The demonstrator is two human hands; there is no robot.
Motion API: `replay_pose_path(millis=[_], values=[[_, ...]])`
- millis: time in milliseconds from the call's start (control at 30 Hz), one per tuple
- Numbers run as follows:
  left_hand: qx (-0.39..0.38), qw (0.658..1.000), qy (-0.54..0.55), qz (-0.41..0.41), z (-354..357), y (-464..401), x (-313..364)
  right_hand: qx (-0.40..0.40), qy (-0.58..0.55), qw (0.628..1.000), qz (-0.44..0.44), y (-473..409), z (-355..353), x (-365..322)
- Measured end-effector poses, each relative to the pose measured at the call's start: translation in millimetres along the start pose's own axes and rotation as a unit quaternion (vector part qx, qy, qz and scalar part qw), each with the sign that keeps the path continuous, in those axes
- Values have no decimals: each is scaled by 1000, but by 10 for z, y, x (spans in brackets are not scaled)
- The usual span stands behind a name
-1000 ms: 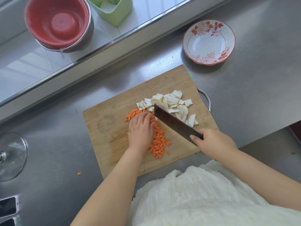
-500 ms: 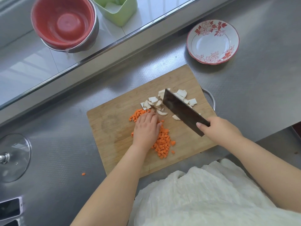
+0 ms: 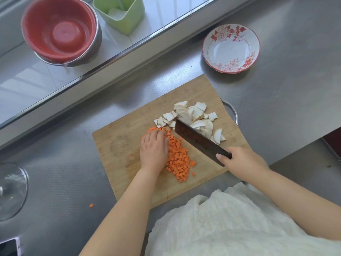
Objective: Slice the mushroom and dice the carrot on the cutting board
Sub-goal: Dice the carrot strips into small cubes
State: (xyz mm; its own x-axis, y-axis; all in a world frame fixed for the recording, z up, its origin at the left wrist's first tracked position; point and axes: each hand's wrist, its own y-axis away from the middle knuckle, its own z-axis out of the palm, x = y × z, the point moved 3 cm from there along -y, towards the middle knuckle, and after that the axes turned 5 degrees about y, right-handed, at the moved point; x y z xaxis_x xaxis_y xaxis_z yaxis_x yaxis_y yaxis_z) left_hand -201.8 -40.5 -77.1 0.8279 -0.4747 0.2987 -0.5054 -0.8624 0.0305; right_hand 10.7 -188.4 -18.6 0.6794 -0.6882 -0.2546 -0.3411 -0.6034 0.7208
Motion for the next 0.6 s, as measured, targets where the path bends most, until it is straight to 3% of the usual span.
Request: replay_pose_path(millis=[233,600], values=[[-110,993,-8,-39,19,-147,-32,-12,19,1000,-12,-118,-43,-112],[-76,996,18,-40,-18,-225,-79,-23,60,997,-38,-247,-123,-149]])
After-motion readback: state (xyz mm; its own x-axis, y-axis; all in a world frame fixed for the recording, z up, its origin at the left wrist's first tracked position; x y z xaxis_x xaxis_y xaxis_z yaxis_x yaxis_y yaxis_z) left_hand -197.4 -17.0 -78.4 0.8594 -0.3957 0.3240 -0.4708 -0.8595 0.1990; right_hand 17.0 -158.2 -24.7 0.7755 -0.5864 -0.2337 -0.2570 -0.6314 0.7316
